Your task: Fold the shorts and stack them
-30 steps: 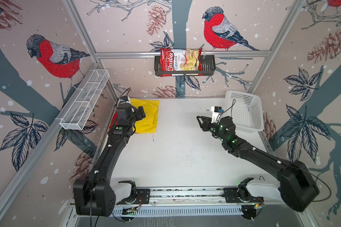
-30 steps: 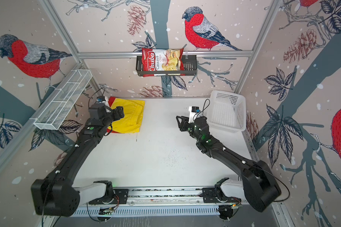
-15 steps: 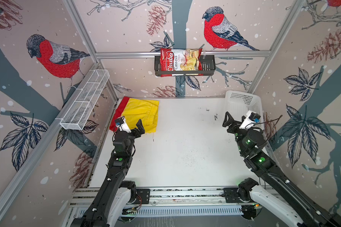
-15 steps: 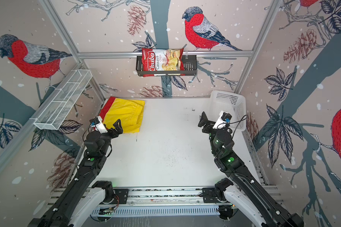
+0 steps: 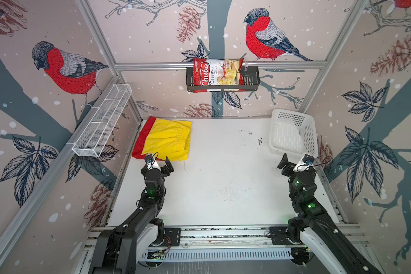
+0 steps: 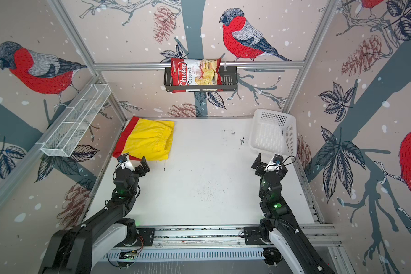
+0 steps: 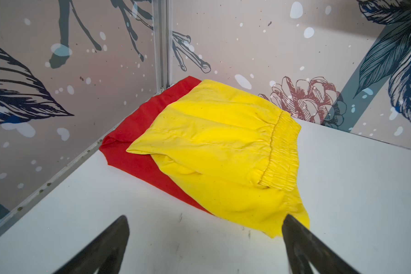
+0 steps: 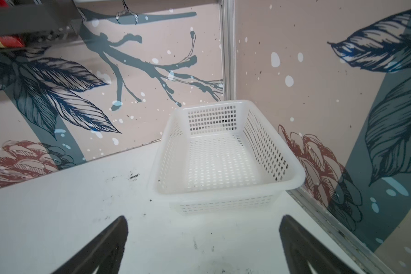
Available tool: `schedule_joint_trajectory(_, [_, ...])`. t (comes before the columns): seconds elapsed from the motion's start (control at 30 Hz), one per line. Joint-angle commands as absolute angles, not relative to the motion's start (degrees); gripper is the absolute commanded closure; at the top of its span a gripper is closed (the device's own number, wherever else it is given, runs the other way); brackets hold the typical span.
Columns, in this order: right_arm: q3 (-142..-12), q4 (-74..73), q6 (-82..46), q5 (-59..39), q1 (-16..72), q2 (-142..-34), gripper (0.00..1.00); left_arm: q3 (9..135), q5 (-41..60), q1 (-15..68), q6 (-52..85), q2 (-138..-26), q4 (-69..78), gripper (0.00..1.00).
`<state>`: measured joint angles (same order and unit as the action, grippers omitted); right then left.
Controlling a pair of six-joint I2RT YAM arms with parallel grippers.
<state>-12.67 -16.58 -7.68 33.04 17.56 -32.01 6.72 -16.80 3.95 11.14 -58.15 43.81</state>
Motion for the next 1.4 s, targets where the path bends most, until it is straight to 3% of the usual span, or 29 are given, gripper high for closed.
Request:
schedule_joint_trajectory(0.0, [-10.27,-22.13,-9.70,35.76,16.28,-32.97,0.00,4.43,-19.72,3.80,6.24,-61.18,60.25,0.01])
schedule_joint_trajectory(0.13, [-6.02,-25.06,-15.88,36.60,14.06,-33.92,0.00,6.91,-15.00,2.05,6.36,-70.97,65.81,0.01])
schedule_joint_trajectory(0.37, [-0.24,-35.87,-12.74,29.19,8.23,-36.95,0.00,18.08,-7.59,-0.10,7.31,-79.83,54.41,0.01])
schedule_joint_trajectory(0.6, [-4.69,-43.92,-14.84,19.65,-1.11,-53.98,0.00,10.93,1.23,-3.96,6.56,-76.57,65.04,0.01])
schedule_joint_trajectory(0.73, [-10.37,-48.61,-13.28,15.77,-1.98,-66.22,0.01,7.68,-5.85,-3.96,7.47,-76.38,71.20,0.01])
schedule_joint_trajectory(0.8, [-12.28,-52.99,-13.07,13.94,-2.27,-71.19,0.01,6.87,-8.53,-4.02,8.29,-80.48,77.36,0.01])
schedule_joint_trajectory(0.93, [-13.26,-60.20,-10.70,10.88,-2.62,-77.22,0.01,5.38,-1.57,-4.03,5.12,-90.80,92.04,0.01])
schedule_joint_trajectory(1.07, [-8.03,-77.02,-7.01,2.26,-2.85,-84.31,0.00,8.18,-2.42,-4.05,5.38,-87.19,81.07,0.01])
schedule_joint_trajectory(1.1, [-7.04,-84.24,-6.00,-4.72,-3.90,-87.65,0.00,9.38,-1.22,-3.96,4.60,-87.78,80.01,0.01])
schedule_joint_trajectory(1.17, [-11.02,-74.50,-2.89,-14.59,-5.00,-86.76,0.01,11.78,1.72,-3.87,3.25,-88.29,76.03,0.01])
schedule_joint_trajectory(1.37, [-11.92,-70.53,-1.42,-9.97,-2.91,-85.31,0.00,12.71,-0.27,-2.62,2.46,-88.15,74.36,0.01])
